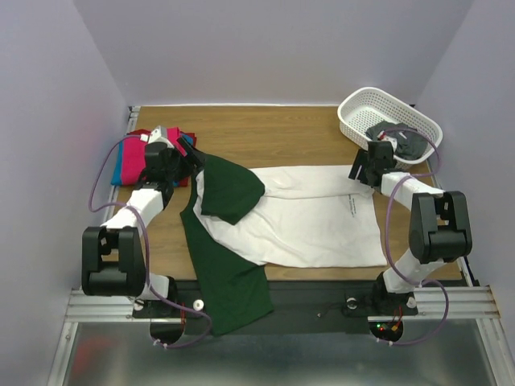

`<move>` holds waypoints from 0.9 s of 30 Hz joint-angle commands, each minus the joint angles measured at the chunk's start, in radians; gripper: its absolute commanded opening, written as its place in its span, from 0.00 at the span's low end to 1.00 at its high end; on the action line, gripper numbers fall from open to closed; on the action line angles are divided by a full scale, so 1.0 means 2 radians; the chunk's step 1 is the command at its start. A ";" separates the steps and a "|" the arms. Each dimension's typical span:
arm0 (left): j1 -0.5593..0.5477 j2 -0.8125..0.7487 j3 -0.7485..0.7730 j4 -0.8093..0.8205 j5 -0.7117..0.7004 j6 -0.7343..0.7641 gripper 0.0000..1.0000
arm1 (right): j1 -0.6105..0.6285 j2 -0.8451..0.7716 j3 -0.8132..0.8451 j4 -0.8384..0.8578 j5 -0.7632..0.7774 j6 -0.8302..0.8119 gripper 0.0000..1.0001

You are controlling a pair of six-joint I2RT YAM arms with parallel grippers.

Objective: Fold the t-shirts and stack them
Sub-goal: Fold the tshirt

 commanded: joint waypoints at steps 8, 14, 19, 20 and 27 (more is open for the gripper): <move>-0.009 0.114 0.100 0.055 -0.008 0.026 0.80 | -0.039 0.053 0.030 0.013 -0.032 0.007 0.80; -0.039 0.189 0.164 0.023 -0.035 0.050 0.74 | -0.053 0.074 0.035 0.014 -0.046 0.009 0.79; -0.049 0.218 0.191 0.002 -0.078 0.056 0.72 | -0.061 0.081 0.037 0.014 -0.051 0.009 0.79; -0.049 0.222 0.193 0.001 -0.091 0.055 0.72 | -0.062 0.081 0.036 0.016 -0.053 0.009 0.79; -0.049 0.243 0.197 -0.007 -0.101 0.056 0.68 | -0.067 0.082 0.032 0.018 -0.060 0.009 0.79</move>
